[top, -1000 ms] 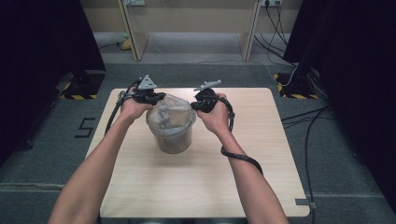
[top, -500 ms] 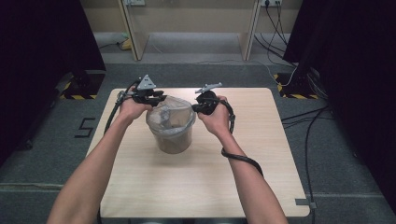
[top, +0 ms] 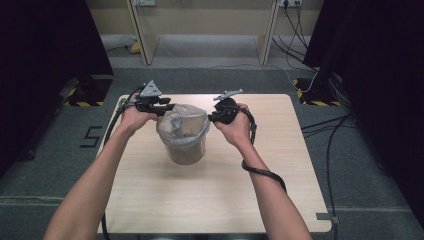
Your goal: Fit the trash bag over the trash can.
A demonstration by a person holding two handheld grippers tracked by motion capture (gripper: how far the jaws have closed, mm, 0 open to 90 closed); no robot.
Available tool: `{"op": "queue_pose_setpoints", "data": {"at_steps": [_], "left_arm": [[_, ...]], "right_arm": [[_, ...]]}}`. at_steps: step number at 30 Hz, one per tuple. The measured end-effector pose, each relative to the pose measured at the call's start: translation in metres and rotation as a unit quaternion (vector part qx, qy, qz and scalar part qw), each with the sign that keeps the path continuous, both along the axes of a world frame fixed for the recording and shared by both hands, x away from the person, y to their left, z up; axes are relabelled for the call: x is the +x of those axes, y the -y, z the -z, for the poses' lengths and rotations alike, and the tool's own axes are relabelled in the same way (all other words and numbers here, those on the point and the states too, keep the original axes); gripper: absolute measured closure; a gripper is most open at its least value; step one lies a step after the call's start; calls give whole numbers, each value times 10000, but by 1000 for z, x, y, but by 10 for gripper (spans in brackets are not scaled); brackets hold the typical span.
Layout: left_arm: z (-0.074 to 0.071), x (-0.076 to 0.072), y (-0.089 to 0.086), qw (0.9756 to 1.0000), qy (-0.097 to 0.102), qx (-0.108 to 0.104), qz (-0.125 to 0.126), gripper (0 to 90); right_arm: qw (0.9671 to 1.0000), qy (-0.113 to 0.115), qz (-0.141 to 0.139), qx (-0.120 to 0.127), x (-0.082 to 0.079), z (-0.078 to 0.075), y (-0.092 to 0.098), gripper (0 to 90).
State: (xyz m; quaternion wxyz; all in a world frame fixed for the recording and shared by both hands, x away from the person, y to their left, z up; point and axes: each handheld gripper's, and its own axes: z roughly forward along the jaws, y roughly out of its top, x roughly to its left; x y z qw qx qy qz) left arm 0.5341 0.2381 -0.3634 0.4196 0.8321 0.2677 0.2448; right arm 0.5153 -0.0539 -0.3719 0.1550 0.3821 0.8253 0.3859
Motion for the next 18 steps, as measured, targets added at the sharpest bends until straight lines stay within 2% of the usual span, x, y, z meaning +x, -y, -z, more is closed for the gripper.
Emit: {"op": "queue_pose_setpoints", "data": {"at_steps": [4,8,14,18], "left_arm": [[-2,-2,-5,9999,-15,-120,-20,659],[-2,-3,-8,9999,-43,-106,-40,647],[-3,-2,-2,9999,16,-161,-20,647],[-1,-1,2,10000,11,-62,-35,656]], "right_arm": [[10000,31,22,-12,-3,-3,3,756],[9999,97,49,26,-7,-9,5,754],[9995,252,21,184,-12,-25,4,730],[9995,165,-104,257,-18,-29,-2,670]]}}
